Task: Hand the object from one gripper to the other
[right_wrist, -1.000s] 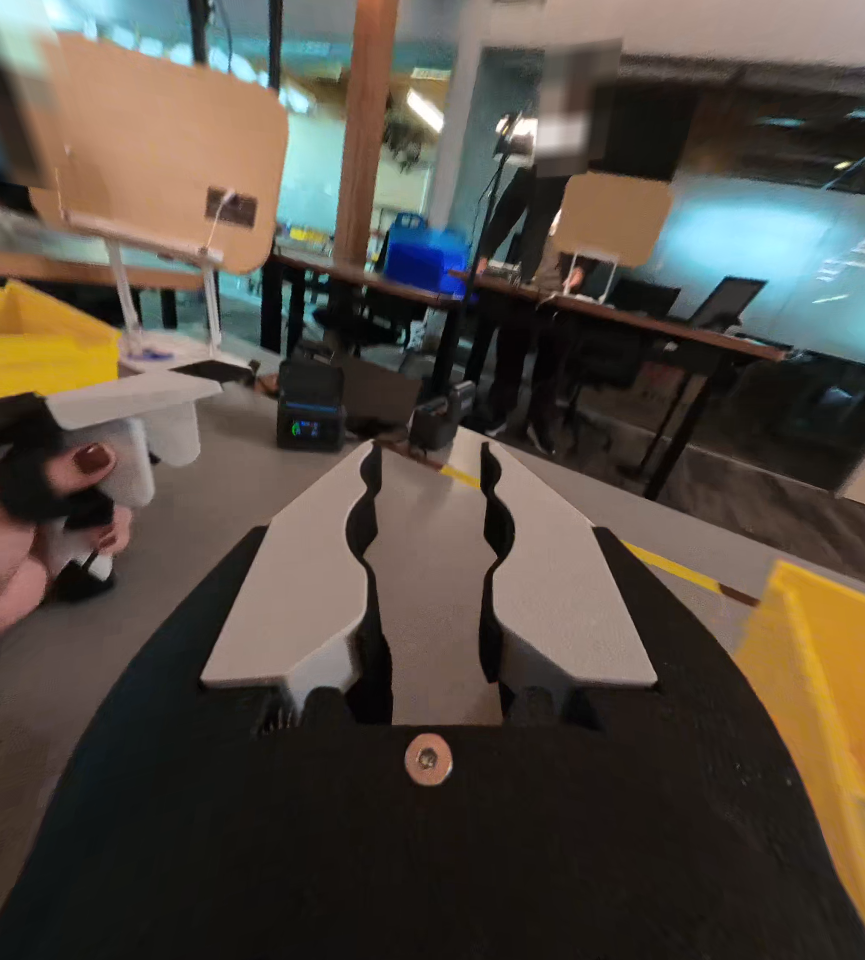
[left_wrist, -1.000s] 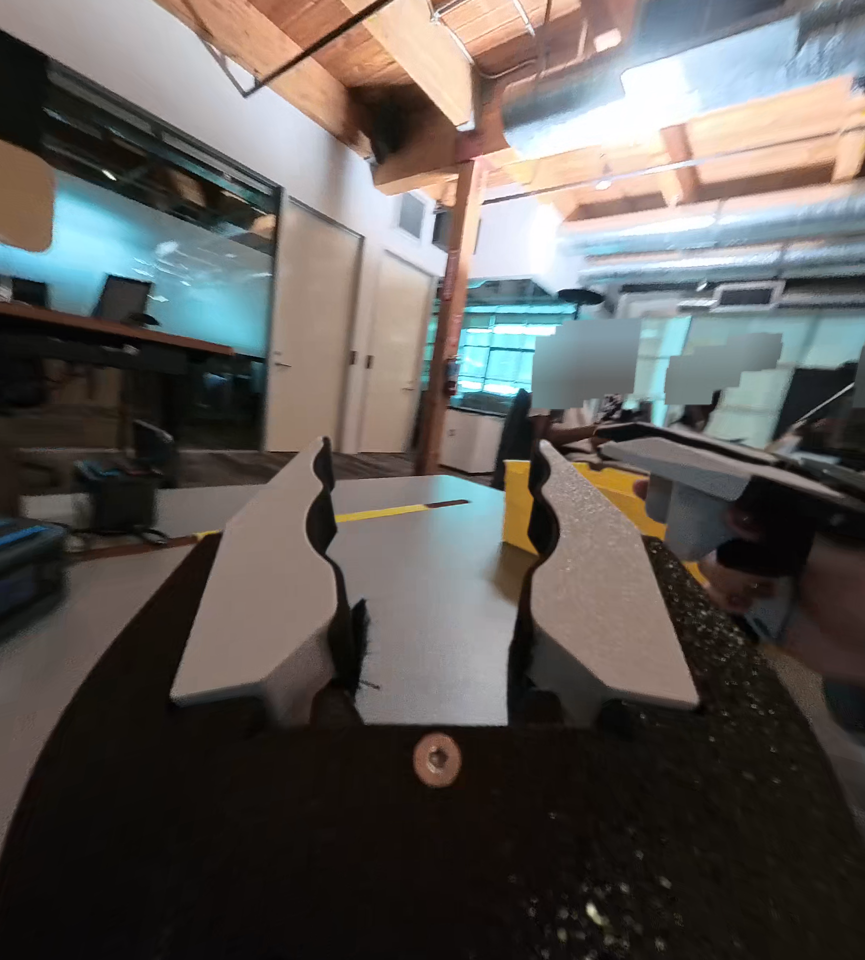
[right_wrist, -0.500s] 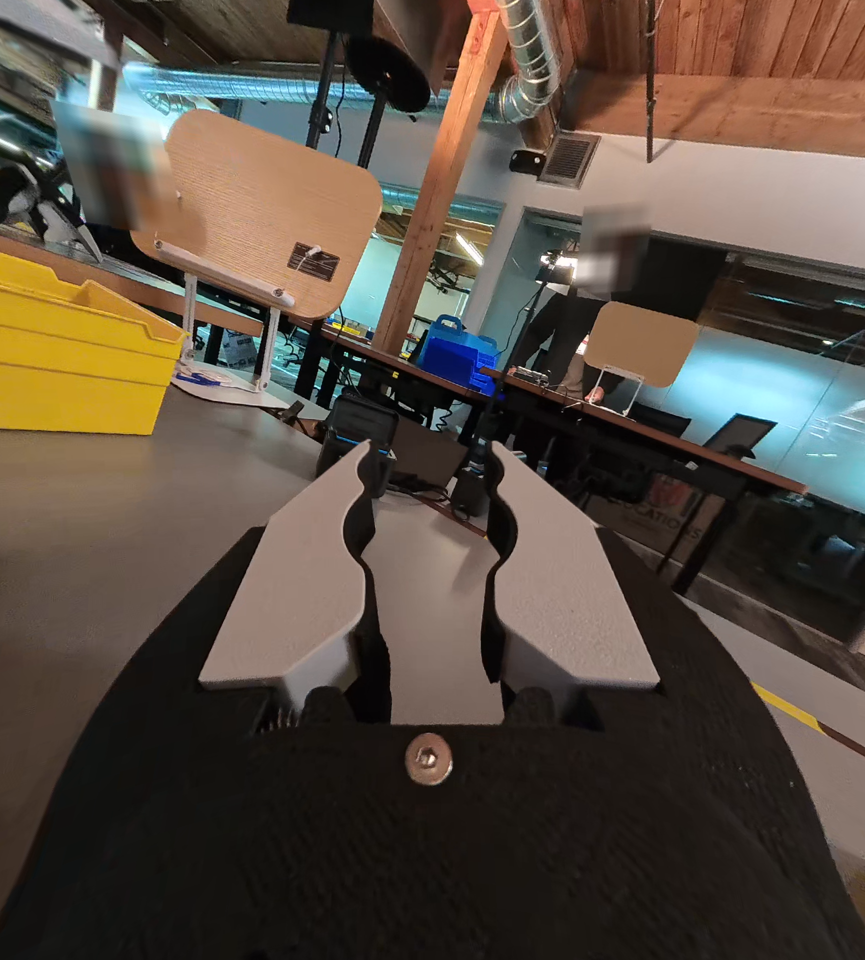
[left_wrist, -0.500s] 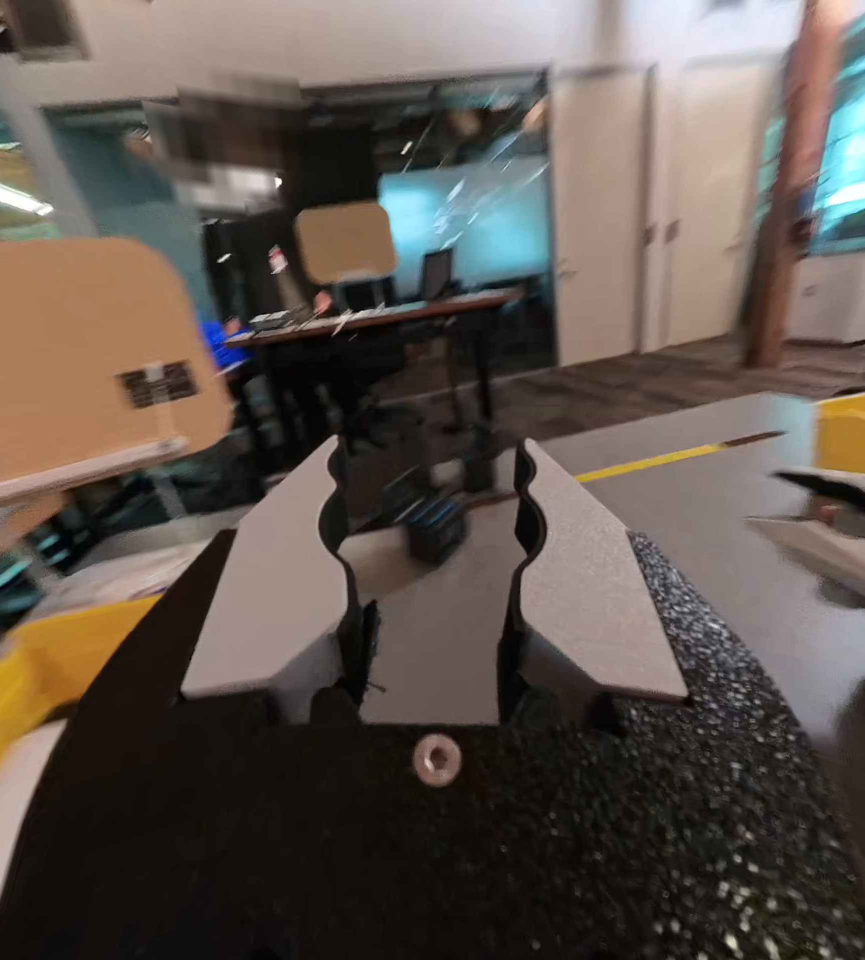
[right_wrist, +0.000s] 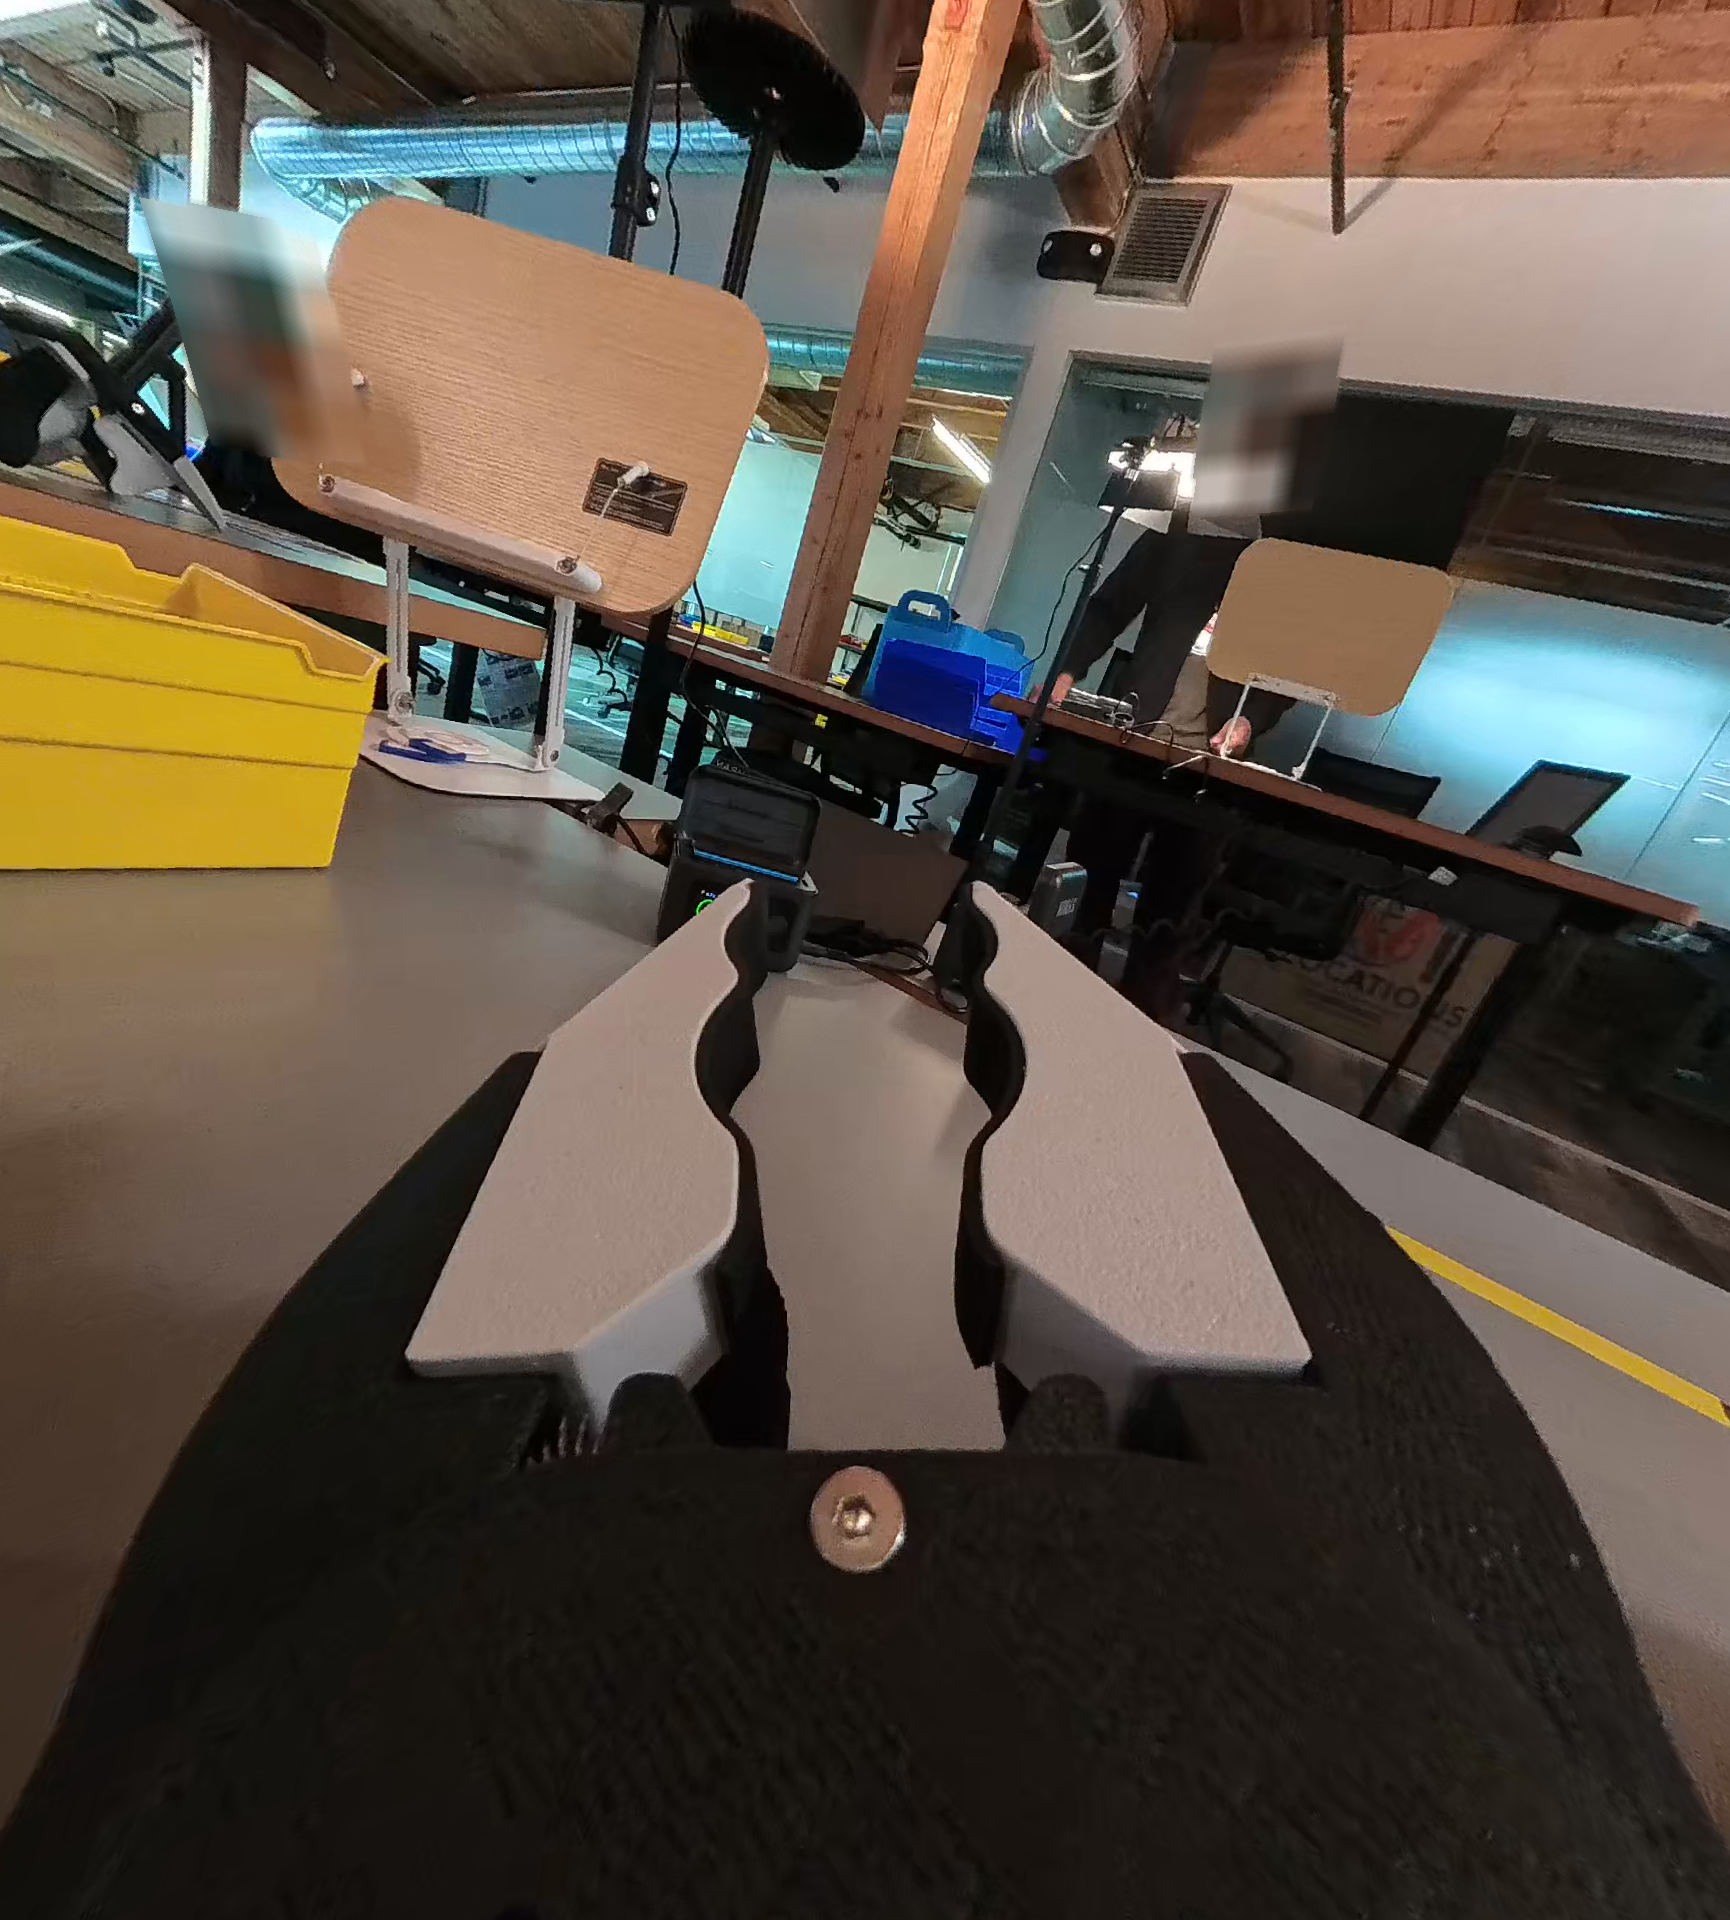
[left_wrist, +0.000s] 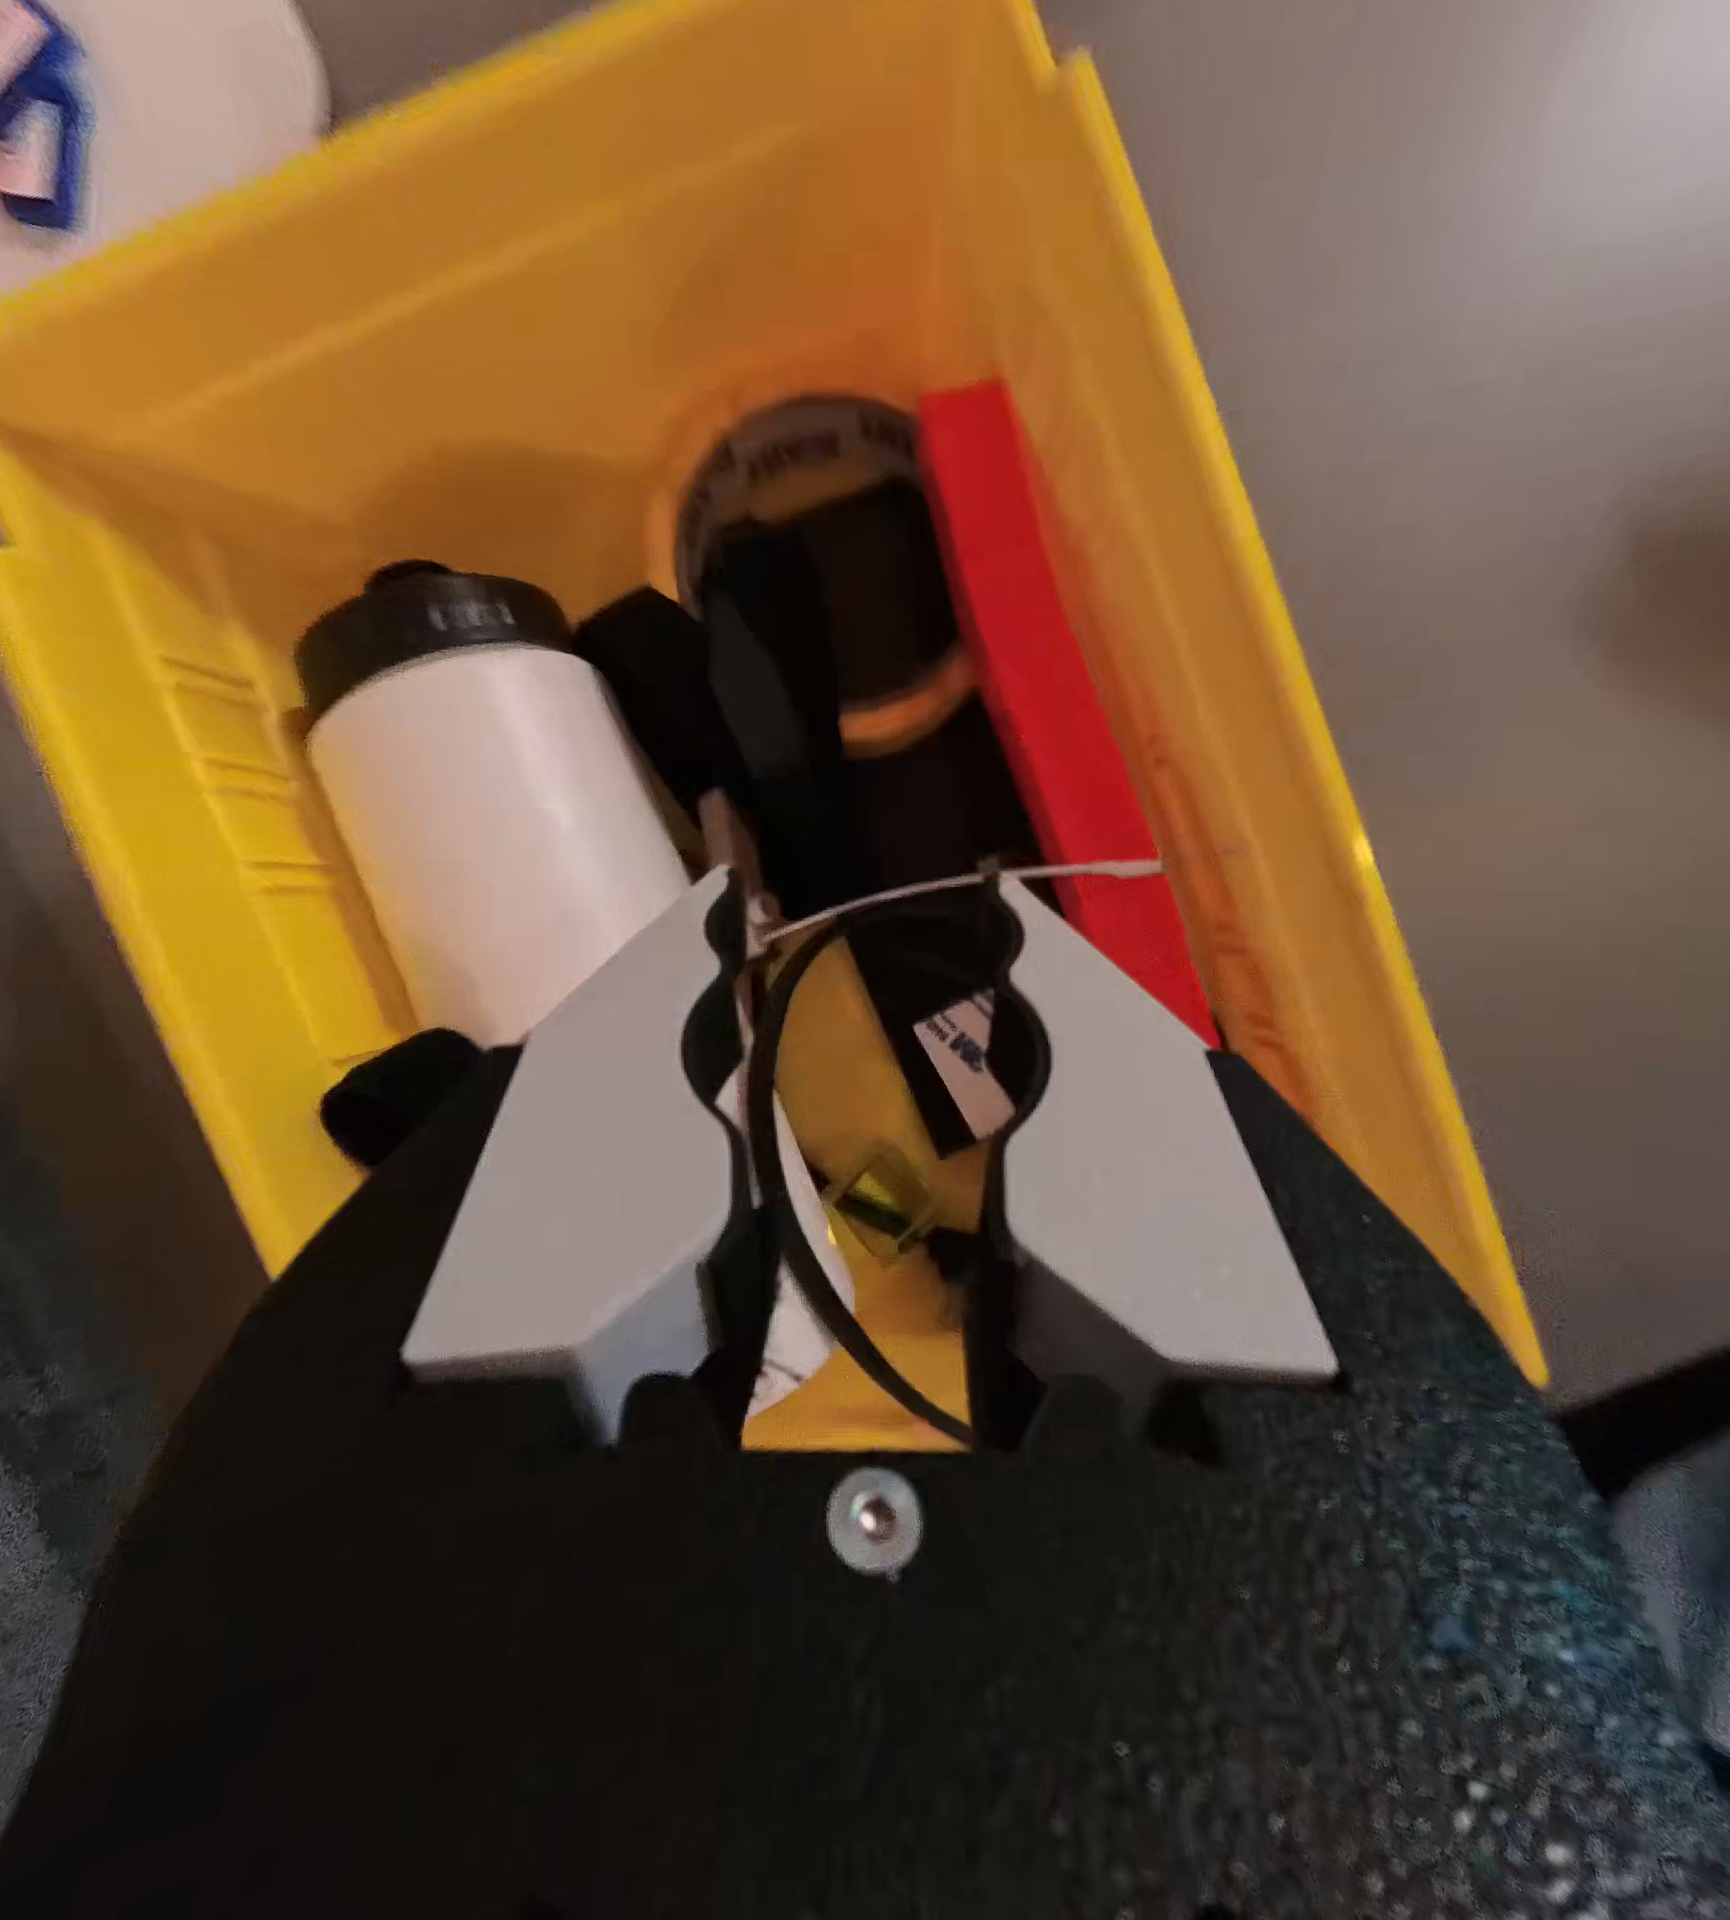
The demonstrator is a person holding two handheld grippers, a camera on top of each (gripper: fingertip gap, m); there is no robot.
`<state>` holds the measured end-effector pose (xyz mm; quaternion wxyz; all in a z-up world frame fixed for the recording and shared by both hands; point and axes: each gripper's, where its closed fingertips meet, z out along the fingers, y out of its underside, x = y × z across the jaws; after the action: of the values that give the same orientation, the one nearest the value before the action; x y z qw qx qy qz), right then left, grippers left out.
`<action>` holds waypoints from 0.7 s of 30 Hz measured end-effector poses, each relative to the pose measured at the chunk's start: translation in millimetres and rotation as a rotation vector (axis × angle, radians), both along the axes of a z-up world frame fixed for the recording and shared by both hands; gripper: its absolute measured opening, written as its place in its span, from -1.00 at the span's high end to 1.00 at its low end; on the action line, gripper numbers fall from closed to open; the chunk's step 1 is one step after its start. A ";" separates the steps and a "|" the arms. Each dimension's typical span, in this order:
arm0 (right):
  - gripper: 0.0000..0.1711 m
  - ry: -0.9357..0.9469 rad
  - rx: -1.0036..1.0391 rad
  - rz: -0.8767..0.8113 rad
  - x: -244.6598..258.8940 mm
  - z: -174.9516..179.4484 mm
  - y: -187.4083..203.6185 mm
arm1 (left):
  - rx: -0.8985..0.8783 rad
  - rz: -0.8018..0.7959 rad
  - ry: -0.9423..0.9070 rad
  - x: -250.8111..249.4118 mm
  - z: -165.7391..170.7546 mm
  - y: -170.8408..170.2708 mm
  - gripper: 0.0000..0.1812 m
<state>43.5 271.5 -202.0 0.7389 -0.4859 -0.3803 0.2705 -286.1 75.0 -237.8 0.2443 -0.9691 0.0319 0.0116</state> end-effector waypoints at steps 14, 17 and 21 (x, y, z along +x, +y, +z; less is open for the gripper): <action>0.62 0.001 -0.003 0.010 -1.0 0.2 -0.5 | -0.239 0.178 -0.568 58.6 -28.4 -33.5 0.48; 0.62 -0.001 -0.002 0.014 -1.6 0.1 -1.0 | -0.263 0.185 -0.622 68.0 -37.9 -34.8 0.49; 0.62 -0.003 -0.001 0.017 -1.9 0.0 -1.4 | -0.253 0.208 -0.632 75.0 -48.5 -34.5 0.70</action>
<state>41.6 270.1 -202.0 0.7360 -0.4833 -0.3852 0.2761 -211.1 40.6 -286.2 0.1175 -0.9456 -0.1428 -0.2678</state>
